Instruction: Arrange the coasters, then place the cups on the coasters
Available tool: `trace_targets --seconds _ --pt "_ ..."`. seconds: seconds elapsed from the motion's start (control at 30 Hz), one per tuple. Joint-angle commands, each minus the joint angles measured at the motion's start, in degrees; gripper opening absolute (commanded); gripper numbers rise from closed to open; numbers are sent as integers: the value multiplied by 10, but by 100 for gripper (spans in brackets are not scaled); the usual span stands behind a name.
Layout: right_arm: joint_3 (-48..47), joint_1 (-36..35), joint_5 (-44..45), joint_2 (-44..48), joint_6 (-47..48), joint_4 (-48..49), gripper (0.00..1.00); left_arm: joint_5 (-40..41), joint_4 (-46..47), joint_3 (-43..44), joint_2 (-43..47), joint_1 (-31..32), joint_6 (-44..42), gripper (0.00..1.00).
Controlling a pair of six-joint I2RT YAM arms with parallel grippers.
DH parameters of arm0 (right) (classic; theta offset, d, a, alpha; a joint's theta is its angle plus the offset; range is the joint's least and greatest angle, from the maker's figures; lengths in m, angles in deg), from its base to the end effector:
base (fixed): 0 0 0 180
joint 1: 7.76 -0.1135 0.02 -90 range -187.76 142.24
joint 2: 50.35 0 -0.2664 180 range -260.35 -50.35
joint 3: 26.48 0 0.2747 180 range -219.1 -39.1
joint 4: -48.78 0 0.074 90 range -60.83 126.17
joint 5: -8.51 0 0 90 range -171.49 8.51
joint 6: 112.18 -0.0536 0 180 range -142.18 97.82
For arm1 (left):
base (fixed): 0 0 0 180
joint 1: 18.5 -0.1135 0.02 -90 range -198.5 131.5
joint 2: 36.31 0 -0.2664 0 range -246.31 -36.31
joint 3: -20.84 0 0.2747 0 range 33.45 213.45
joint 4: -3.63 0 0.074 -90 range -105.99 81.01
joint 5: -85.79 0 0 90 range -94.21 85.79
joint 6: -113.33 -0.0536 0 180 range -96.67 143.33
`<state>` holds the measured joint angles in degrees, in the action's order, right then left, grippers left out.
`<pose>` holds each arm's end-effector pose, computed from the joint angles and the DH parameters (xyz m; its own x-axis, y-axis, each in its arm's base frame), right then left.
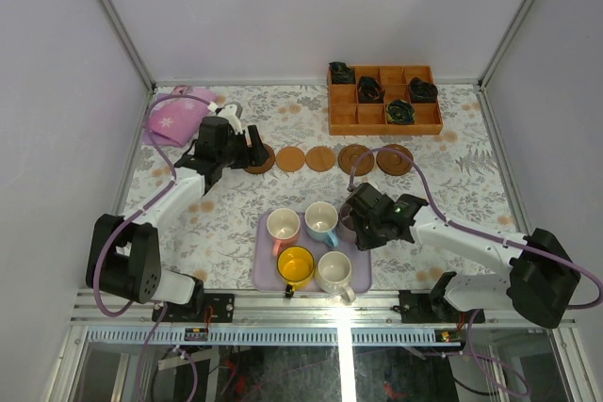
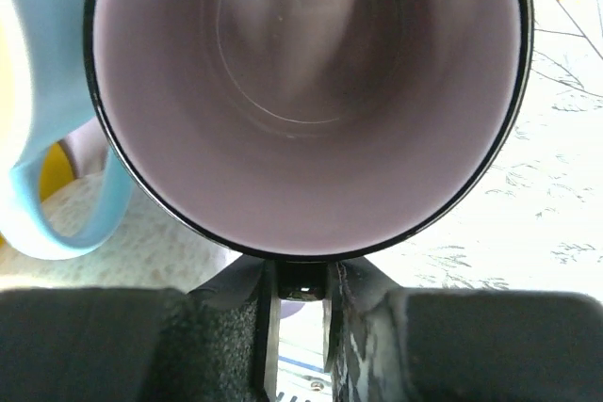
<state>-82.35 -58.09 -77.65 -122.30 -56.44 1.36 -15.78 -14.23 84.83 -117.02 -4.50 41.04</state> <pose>0.1676 0.1965 0.1766 -0.8938 -0.1978 -0.4025 -0.2974 0.9332 0.2017 0.3314 -0.0937 0.2256 -0.6454 -0.1462 -0.7497 0.2109 0.9092 -0.3589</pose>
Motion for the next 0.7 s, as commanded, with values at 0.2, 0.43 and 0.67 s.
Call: trace_targets --seconds 0.2,0.43,0.67 --pt "-38 -4 54 -8 15 11 0 8 16 -8 10 -1 4 71" --pt "-91 -6 179 18 40 2 0 22 16 -4 15 -1 1 71" --pt "-118 -6 291 22 63 29 0 31 12 -1 14 -2 -5 71"
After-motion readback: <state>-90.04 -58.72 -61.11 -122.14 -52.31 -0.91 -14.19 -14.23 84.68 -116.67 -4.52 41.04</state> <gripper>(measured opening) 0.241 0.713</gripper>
